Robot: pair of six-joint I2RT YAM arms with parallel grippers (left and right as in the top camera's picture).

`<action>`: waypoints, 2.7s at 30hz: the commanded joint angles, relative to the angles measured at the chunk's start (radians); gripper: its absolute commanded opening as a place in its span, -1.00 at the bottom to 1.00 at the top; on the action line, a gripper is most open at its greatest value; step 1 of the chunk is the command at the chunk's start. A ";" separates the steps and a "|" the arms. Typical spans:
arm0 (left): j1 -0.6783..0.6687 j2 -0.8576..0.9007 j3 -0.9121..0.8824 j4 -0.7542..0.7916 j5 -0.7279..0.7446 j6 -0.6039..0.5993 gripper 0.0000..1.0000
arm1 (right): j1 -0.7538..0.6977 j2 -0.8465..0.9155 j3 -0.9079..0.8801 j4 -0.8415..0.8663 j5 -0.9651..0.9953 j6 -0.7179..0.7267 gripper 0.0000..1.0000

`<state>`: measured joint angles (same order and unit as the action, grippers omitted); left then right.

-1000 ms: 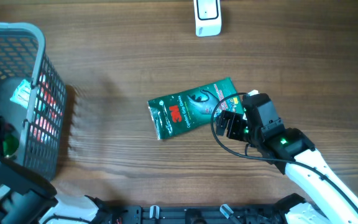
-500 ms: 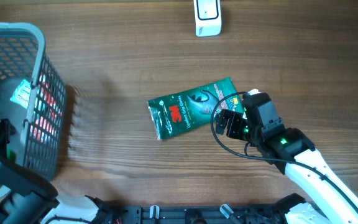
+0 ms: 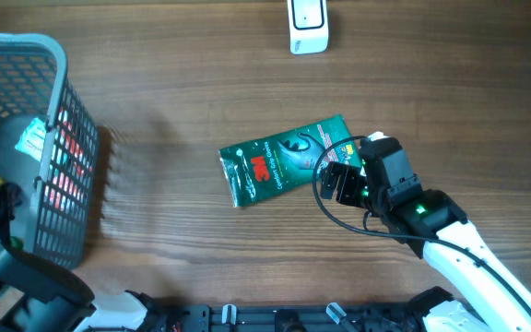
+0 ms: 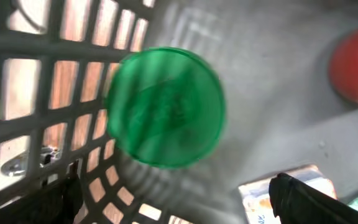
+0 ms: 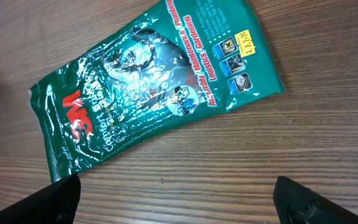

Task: Scan the item barcode
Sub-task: 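Grasp the green-capped bottle in the basket with the left gripper, then place the green-capped bottle upright on the glove package, release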

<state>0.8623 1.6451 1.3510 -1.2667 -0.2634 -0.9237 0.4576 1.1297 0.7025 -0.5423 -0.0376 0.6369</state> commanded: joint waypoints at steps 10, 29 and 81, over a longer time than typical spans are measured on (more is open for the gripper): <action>0.164 -0.019 -0.057 0.059 -0.058 -0.027 1.00 | 0.005 0.109 0.010 0.025 0.038 -0.035 0.99; 0.164 -0.007 -0.227 0.303 -0.058 -0.027 0.86 | 0.005 0.138 0.010 0.042 0.038 -0.035 1.00; -1.077 -0.410 0.122 0.322 0.183 0.071 0.29 | -0.246 -0.423 0.012 -0.099 0.097 -0.092 0.99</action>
<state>-0.0978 1.1469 1.4544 -0.9630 -0.0410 -0.8619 0.2672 0.8425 0.7021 -0.6128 0.0219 0.5697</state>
